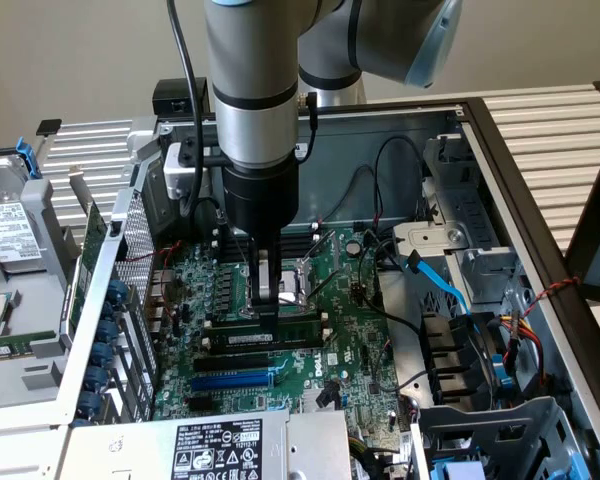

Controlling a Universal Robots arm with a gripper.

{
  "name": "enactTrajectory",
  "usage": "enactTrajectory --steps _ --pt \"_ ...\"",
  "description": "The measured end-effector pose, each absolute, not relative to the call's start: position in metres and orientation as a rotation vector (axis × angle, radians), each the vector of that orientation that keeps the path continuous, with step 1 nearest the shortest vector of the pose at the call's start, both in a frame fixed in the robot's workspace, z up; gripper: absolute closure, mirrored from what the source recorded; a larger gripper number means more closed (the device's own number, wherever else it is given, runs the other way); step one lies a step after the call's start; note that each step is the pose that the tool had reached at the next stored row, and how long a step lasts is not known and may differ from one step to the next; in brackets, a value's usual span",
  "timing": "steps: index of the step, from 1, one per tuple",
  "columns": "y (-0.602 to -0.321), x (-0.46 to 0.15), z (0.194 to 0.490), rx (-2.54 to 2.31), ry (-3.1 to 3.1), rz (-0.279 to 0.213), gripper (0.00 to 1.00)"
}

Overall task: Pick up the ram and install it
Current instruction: 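Press down the ram until it locks into place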

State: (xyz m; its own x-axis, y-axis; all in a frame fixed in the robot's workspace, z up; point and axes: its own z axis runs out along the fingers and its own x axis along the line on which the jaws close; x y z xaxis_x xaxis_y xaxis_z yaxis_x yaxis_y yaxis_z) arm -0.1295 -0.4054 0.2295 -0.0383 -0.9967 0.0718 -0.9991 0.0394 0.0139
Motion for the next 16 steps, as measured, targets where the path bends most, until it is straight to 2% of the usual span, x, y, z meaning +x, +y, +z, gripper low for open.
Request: enactTrajectory --steps 16 --pt "-0.4059 -0.1302 0.2289 2.135 -2.219 0.061 0.90"
